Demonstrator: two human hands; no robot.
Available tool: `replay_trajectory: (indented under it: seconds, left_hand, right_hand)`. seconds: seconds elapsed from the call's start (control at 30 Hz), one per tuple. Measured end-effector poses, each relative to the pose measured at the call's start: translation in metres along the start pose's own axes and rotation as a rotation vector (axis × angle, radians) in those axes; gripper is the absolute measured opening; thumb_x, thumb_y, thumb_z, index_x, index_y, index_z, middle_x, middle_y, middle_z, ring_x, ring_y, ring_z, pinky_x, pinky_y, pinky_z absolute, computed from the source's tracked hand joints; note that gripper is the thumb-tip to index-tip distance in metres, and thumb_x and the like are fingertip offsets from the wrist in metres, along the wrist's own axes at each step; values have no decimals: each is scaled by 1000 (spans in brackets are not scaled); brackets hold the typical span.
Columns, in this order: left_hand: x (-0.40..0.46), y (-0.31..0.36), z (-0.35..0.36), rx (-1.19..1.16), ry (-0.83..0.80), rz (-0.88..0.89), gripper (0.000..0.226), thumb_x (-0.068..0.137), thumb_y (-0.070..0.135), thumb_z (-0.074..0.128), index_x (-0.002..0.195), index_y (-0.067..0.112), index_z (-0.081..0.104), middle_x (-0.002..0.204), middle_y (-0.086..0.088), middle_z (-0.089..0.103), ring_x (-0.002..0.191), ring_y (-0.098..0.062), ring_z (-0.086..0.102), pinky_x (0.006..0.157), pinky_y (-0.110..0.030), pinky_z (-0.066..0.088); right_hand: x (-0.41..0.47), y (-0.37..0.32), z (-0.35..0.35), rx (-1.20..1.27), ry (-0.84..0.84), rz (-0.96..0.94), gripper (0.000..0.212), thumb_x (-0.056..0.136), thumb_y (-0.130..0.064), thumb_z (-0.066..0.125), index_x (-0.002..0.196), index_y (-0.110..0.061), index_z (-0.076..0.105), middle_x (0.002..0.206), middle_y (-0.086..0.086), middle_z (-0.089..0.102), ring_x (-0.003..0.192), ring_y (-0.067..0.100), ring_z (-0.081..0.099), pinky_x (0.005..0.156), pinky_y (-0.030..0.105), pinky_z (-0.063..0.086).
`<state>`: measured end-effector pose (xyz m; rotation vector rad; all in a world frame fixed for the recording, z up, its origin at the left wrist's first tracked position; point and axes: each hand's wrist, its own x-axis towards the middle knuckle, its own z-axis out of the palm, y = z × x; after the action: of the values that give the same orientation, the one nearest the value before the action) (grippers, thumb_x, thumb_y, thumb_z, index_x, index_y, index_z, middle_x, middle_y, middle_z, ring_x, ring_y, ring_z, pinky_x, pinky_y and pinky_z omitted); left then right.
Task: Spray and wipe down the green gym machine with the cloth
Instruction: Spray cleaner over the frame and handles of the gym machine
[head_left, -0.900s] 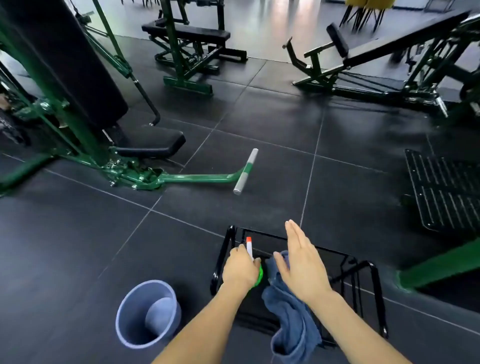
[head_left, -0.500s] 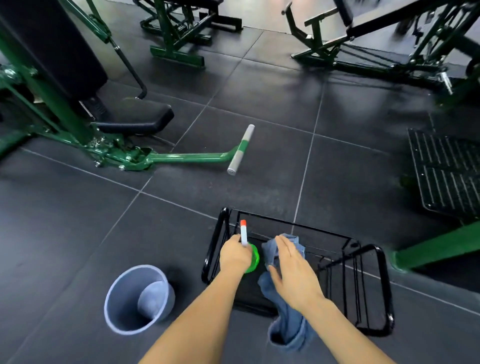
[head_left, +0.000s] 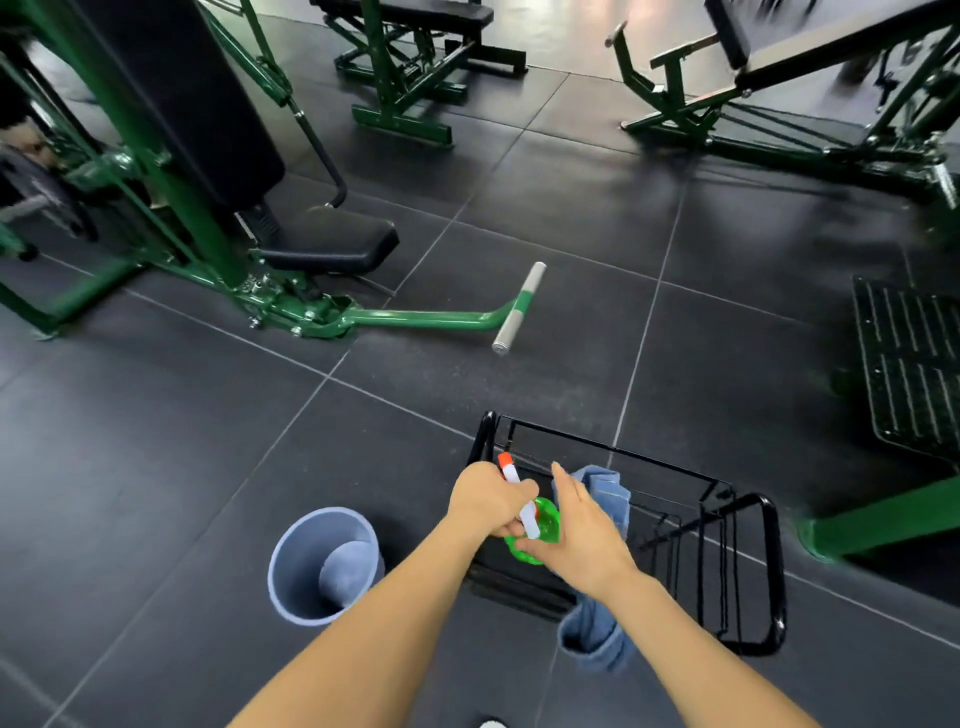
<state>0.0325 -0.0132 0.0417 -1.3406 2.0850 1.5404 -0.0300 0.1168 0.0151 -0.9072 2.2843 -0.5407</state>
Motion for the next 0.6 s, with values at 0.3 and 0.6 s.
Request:
replay_trajectory:
  seconds: [0.3,0.6]
  left_hand:
    - [-78,11,-16,-62,-171,-66,36,92,22,41,63,8,58,53,-4,64,46,-17,55,45,-19,44]
    - [-129,-53,-42,-315,-241,-181,43,93,52,48,89,15,68,83,0,68,64,-12,61,62,-22,47]
  right_hand:
    - [-31,-28,-7,-113,-71,-293,94,82,-45,67,153,-26,10,155,-12,25,137,10,34,109,28,30]
    - [-69,-49,32,14,-178,-382,79,79,-13,57,140,-52,26,133,-26,46,120,-2,48,88,2,32]
